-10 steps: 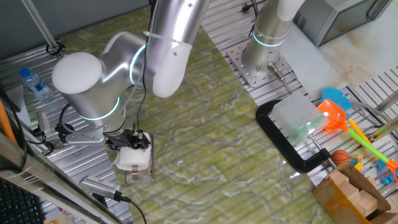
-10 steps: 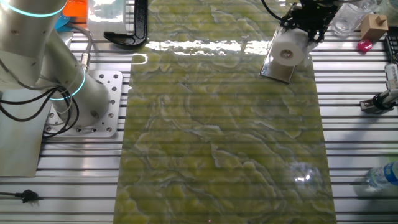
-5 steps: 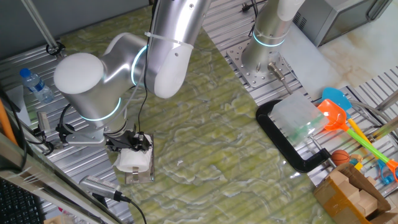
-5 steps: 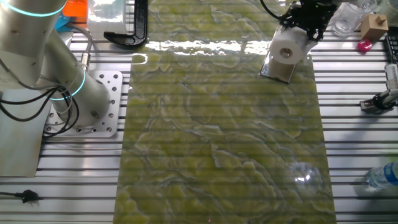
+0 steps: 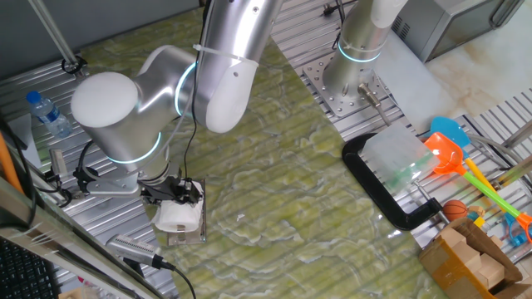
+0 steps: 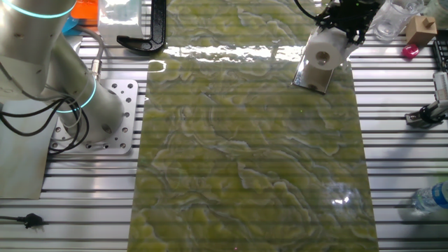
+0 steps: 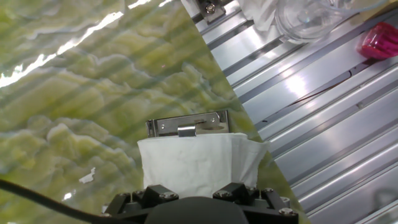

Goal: Put the toilet paper on its holder

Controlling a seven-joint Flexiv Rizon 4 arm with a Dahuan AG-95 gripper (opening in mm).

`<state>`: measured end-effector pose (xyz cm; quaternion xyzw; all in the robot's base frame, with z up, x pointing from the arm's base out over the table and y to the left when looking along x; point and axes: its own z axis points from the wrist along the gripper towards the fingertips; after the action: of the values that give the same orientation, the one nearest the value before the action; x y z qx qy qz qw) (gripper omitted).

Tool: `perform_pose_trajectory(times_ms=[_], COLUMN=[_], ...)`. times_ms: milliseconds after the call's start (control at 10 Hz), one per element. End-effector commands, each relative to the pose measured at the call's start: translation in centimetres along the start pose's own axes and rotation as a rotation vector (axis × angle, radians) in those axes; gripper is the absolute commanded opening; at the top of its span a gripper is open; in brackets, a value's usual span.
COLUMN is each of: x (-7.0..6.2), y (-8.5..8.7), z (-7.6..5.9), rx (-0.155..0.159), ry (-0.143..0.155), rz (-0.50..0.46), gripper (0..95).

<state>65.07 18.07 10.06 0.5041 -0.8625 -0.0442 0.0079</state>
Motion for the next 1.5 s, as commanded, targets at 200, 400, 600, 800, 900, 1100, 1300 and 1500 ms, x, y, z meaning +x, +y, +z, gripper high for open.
perform_pose_trajectory(times_ms=[200,400,600,800,900,1100,1300,1500], x=[-0.17,-0.22,-0.32,-0.38,-0.38,-0.46,-0.49,-0.49], y=[-0.02,0.0,0.06,0.07,0.07,0.1,0.12,0.12], z=[0.04,0.03,0.06,0.04,0.04,0.02,0.02,0.02], rx=[-0.001,-0.002,-0.001,0.0,0.0,0.0,0.001,0.001], ry=[-0.002,-0.004,-0.001,0.0,0.0,-0.002,-0.002,-0.001], rz=[0.009,0.013,0.021,0.023,0.023,0.024,0.012,0.002], gripper=[0.0,0.0,0.0,0.0,0.0,38.0,57.0,76.0])
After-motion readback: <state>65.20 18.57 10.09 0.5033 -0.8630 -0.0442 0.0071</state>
